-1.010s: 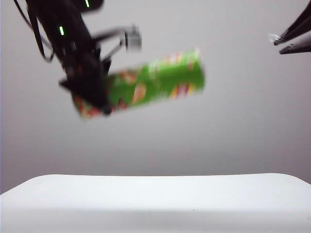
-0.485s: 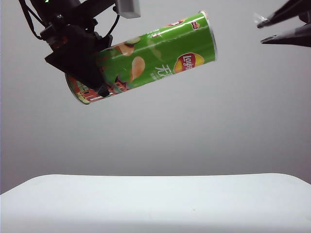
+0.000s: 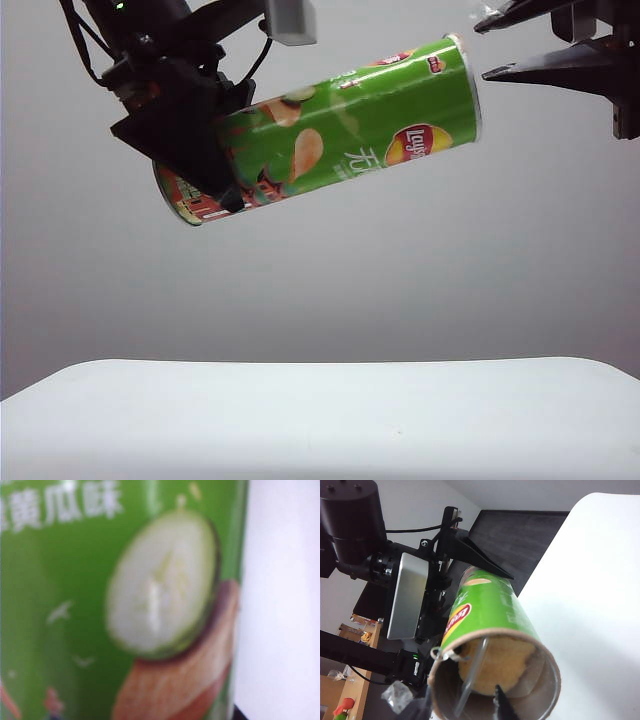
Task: Pick up the green tub of chips from the desk, pull out the transparent container with the chips inside partially, and then place the chips back on the desk.
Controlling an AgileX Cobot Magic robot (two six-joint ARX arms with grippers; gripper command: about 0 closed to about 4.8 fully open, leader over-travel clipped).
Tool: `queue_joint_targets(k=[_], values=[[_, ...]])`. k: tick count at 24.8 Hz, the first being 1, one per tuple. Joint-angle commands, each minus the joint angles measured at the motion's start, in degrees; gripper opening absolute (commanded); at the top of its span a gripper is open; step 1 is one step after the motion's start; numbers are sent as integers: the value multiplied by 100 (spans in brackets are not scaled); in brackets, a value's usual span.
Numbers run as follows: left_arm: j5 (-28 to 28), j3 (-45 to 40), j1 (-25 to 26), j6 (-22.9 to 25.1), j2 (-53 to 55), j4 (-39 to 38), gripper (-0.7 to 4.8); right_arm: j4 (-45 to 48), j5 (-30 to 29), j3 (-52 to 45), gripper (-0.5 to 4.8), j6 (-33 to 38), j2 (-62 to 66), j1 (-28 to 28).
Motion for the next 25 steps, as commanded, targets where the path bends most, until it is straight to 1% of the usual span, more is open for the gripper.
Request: queue_joint_targets(k=[1, 6, 13, 15, 18, 25], values=[[50, 22, 2, -136, -15, 70, 333, 0, -48, 28, 158, 24, -13, 4], [101, 22, -11, -238, -17, 81, 333, -35, -44, 26, 158, 24, -13, 4], [74, 22, -247, -234, -15, 105, 333, -33, 44, 26, 158, 22, -13, 4], [87, 22, -247, -236, -15, 192, 333, -35, 39, 26, 158, 24, -13, 7], [72, 28, -243, -238, -17, 350, 333, -44, 81, 26, 158, 24, -13, 168], [70, 28, -315, -254, -17, 334, 333, -90, 584, 26, 158, -109, -11, 669]])
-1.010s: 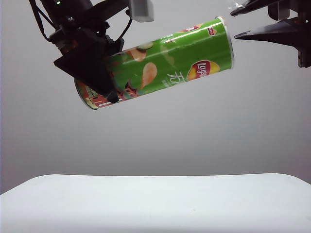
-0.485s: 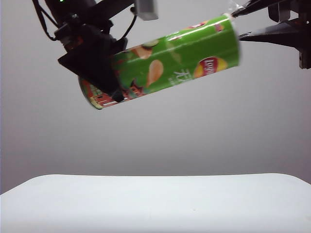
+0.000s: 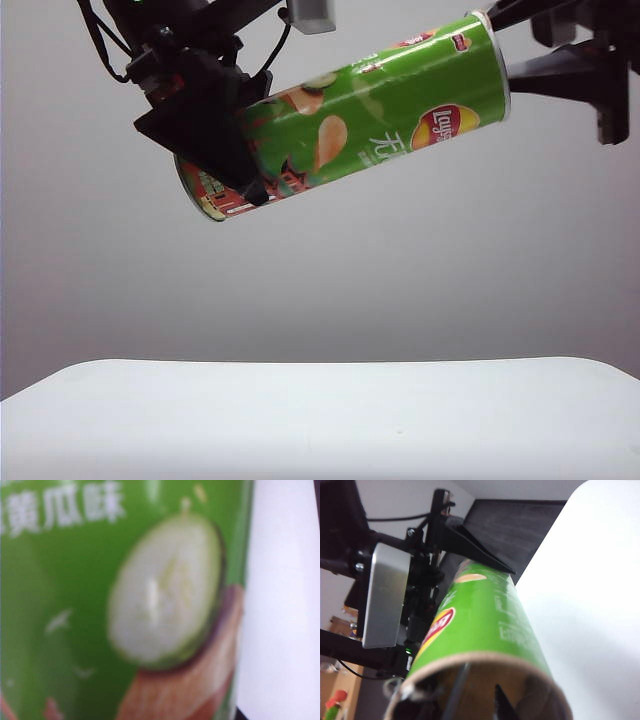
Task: Pick up the green tub of chips from the desk, pull out the transparent container with the chips inside partially, and then place the chips back on the desk.
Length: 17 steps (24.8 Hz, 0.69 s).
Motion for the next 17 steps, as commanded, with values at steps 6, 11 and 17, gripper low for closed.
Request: queue_joint_targets(k=[6, 11, 17], values=[[70, 28, -57, -44, -26, 33, 333, 4, 417, 26, 70, -118, -13, 166], [33, 26, -55, -44, -26, -55, 332, -24, 688, 26, -7, -258, -13, 168], [-184, 26, -37, -85, -35, -409, 332, -348, 1008, 26, -7, -765, -15, 81]])
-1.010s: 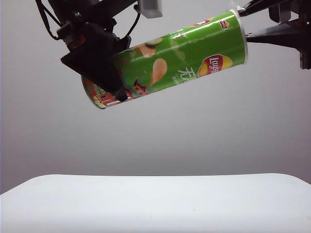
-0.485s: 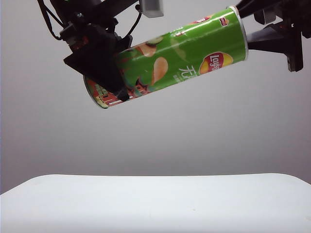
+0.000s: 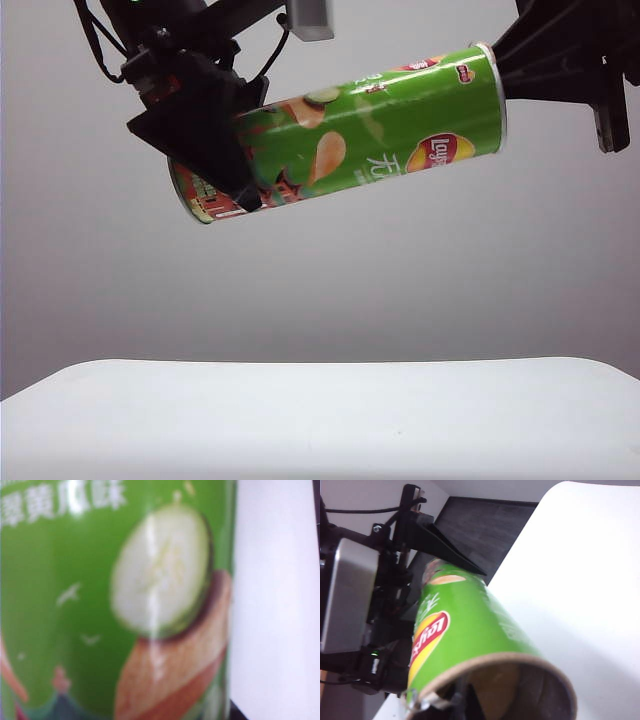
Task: Pick up the green tub of chips from the desk, pull out the transparent container with the chips inside partially, and then place the chips back on the desk.
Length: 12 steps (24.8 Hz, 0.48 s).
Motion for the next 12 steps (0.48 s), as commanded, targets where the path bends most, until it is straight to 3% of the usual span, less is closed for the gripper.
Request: queue_joint_targets(k=[1, 12], values=[[-103, 24, 15, -22, -42, -243, 332, -140, 267, 26, -7, -365, -13, -109], [-212, 24, 17, -254, -85, -463, 330, -363, 140, 26, -6, -544, -13, -1029]])
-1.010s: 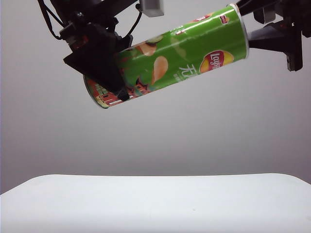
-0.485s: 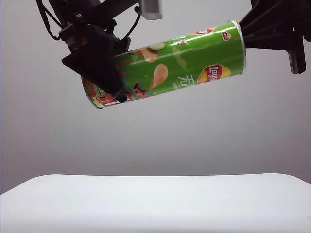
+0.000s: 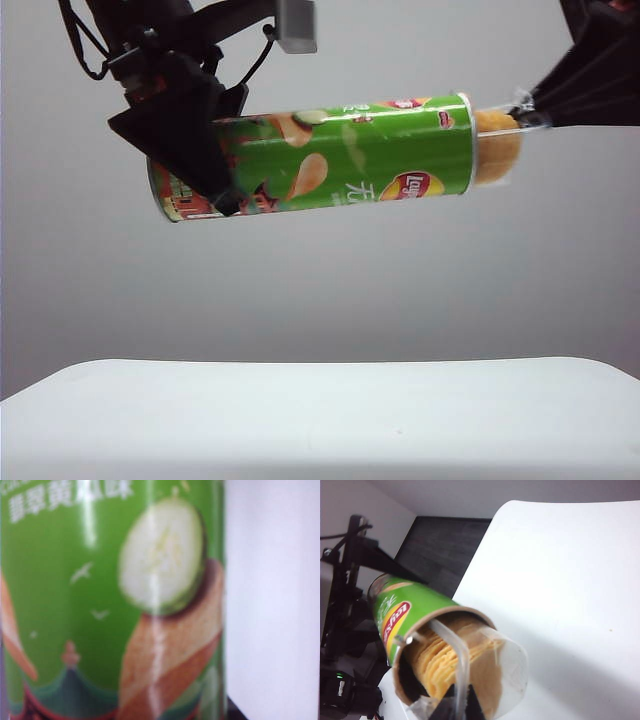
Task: Pick up the green tub of chips from the desk, pull out the transparent container with the chips inside partially, and then place the chips back on the desk.
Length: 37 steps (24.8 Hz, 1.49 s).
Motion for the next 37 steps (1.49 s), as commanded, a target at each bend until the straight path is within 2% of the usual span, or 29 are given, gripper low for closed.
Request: queue_joint_targets(k=[1, 7, 9, 13, 14, 15, 16, 17, 18, 25, 29, 31, 34, 37], values=[[98, 13, -35, 85, -37, -144, 330, 107, 22, 28, -6, -55, -15, -122], [96, 15, -35, 83, -39, -109, 328, 28, 26, 28, -7, -208, -15, -133], [96, 13, -35, 85, -39, -98, 298, 35, 33, 28, -7, -208, -15, -138], [48, 15, -26, 85, -39, -101, 298, -37, 264, 28, -3, -334, -15, -140], [52, 15, -2, 85, -39, -101, 298, -31, 260, 28, 28, -332, -17, -140], [63, 13, 24, 81, -39, -98, 299, -17, 262, 28, 84, -334, -17, -140], [57, 11, 44, 81, -37, -107, 299, -13, 262, 28, 165, -332, -17, -140], [55, 9, 44, 79, -35, -107, 299, -15, 262, 28, 226, -330, -17, -140], [57, 9, 44, 79, -37, -103, 299, -15, 264, 28, 242, -330, -20, -142], [46, 9, 225, 85, -15, -68, 300, 57, 245, 46, 244, -345, -50, -205], [9, 9, 490, 81, 22, 20, 300, -153, 317, 81, 244, -767, -142, -275], [15, 9, 713, 33, 72, 87, 300, -654, 892, 177, 244, -1322, -315, -236], [251, 9, 960, -96, 332, 232, 342, -957, 1683, 195, 264, -1967, -730, 118], [251, 9, 962, -153, 802, 254, 346, -977, 2730, 181, 264, -2116, -1167, 671]])
